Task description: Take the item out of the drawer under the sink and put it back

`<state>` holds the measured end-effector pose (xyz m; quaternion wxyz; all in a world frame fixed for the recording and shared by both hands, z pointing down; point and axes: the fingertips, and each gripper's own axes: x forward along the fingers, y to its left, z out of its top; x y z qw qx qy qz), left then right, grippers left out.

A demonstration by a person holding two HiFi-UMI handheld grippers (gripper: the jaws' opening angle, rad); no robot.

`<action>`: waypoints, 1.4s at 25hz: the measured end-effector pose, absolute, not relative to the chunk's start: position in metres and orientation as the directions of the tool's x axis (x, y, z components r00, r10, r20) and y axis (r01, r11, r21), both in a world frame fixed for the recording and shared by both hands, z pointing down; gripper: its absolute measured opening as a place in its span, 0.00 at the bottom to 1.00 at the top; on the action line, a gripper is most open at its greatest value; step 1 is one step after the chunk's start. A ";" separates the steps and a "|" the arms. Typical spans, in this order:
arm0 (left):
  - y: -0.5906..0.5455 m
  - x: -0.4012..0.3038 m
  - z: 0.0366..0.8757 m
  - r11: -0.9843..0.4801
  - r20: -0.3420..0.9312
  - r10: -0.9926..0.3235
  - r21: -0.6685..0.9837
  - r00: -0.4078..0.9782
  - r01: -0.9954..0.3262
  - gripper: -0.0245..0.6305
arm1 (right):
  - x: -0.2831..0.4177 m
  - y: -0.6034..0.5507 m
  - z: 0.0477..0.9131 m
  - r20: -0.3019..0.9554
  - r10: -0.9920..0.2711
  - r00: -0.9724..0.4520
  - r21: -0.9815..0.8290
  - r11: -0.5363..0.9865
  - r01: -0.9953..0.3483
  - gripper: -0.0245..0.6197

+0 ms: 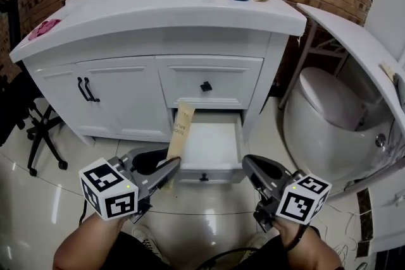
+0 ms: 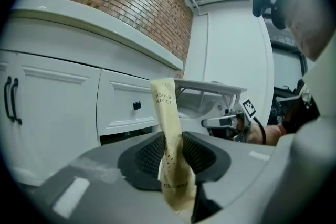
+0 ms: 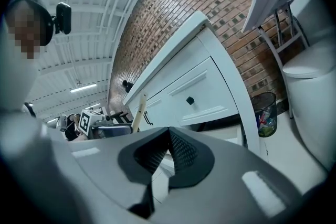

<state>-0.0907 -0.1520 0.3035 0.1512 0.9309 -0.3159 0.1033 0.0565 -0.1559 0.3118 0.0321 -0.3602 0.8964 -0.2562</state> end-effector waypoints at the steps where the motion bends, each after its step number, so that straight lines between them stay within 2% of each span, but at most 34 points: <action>1: -0.146 -0.090 0.302 -0.750 0.264 -0.560 0.243 0.786 -0.616 0.22 | 0.058 -0.157 0.311 0.126 -0.664 -0.737 -0.474 0.612 -0.633 0.05; 8: -0.130 -0.088 0.322 -0.729 0.234 -0.544 0.344 0.806 -0.592 0.22 | 0.054 -0.157 0.312 0.127 -0.650 -0.749 -0.479 0.621 -0.621 0.05; 35: -0.134 -0.086 0.317 -0.744 0.201 -0.574 0.277 0.794 -0.608 0.20 | 0.049 -0.145 0.319 0.145 -0.633 -0.761 -0.497 0.618 -0.609 0.05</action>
